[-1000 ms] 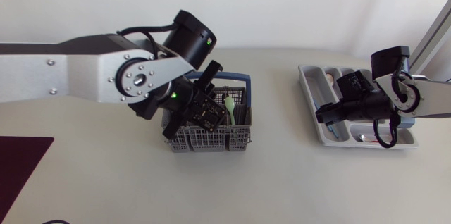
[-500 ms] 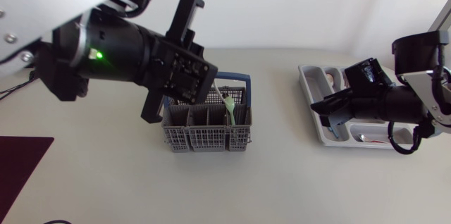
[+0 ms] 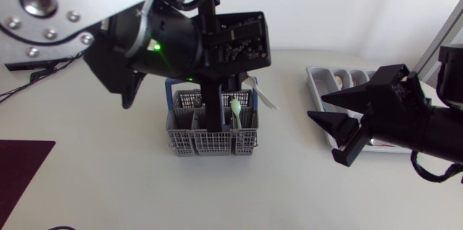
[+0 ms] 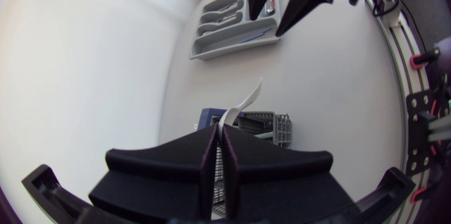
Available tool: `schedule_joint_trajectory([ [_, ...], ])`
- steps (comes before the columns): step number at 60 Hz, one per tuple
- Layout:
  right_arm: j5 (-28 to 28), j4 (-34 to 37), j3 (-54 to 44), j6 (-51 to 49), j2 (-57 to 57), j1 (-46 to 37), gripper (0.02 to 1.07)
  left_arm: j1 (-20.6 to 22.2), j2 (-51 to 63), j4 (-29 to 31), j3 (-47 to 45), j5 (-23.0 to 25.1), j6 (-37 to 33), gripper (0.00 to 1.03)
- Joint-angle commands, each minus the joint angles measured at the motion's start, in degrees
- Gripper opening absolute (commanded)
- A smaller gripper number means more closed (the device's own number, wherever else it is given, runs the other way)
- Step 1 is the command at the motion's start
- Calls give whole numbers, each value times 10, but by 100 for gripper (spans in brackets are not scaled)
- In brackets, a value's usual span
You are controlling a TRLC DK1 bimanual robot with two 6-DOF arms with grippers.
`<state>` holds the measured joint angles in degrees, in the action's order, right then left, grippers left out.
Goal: Sort the cutlery from the basket into the organizer compartments.
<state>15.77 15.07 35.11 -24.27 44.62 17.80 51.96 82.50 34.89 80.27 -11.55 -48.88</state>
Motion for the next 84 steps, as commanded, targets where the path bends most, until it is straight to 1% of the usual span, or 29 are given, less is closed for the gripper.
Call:
schedule_joint_trajectory([
  [1,-28,-2,-25,-24,-18,32,60,4,32,15,42,14,83,3],
  [5,-69,-17,-37,-31,-28,67,60,-4,50,32,64,34,119,3],
  [6,-87,-24,-43,-35,-30,84,60,-9,64,45,81,46,146,3],
  [9,-114,-36,-53,-41,-36,109,60,-19,79,62,103,76,180,3],
  [10,-133,-46,-59,-44,-36,130,60,-26,90,73,119,92,205,3],
  [14,-166,-65,-68,-49,-34,159,60,-33,106,89,143,113,243,3],
  [17,-179,-79,-73,-52,-30,174,60,-38,118,102,160,140,273,3],
  [22,-195,-96,-74,-55,-24,187,60,-42,137,120,179,157,308,3],
  [24,-204,-102,-74,-56,-23,194,60,-43,146,131,188,173,323,3],
  [27,-217,-113,-74,-61,-17,204,55,-48,159,146,201,194,343,3],
  [32,-239,-136,-73,-70,-1,215,52,-59,179,177,227,233,372,3],
  [38,-270,-164,-74,-83,24,228,52,-63,195,199,248,251,390,3],
  [43,-290,-187,-75,-91,46,232,51,-67,205,216,263,276,403,3],
  [47,-297,-200,-75,-101,60,232,46,-68,208,225,268,282,408,3],
  [50,-297,-203,-74,-103,65,232,46,-70,209,230,270,289,410,3],
  [57,-297,-204,-73,-104,71,232,39,-72,213,237,270,294,414,3],
  [64,-297,-204,-71,-104,71,232,37,-74,217,242,270,294,418,3],
  [66,-298,-204,-70,-105,70,233,33,-75,218,242,270,294,419,3],
  [68,-298,-203,-70,-105,70,234,33,-77,219,243,270,294,419,3],
  [70,-298,-200,-69,-105,69,236,29,-78,221,244,270,294,421,3],
  [72,-299,-198,-68,-105,69,239,29,-78,222,244,269,294,422,3],
  [73,-301,-198,-68,-105,69,240,27,-78,223,244,268,294,422,3],
  [79,-304,-197,-69,-105,69,247,26,-78,225,244,263,294,421,3],
  [84,-306,-196,-69,-105,70,250,19,-77,227,244,264,294,421,3],
])
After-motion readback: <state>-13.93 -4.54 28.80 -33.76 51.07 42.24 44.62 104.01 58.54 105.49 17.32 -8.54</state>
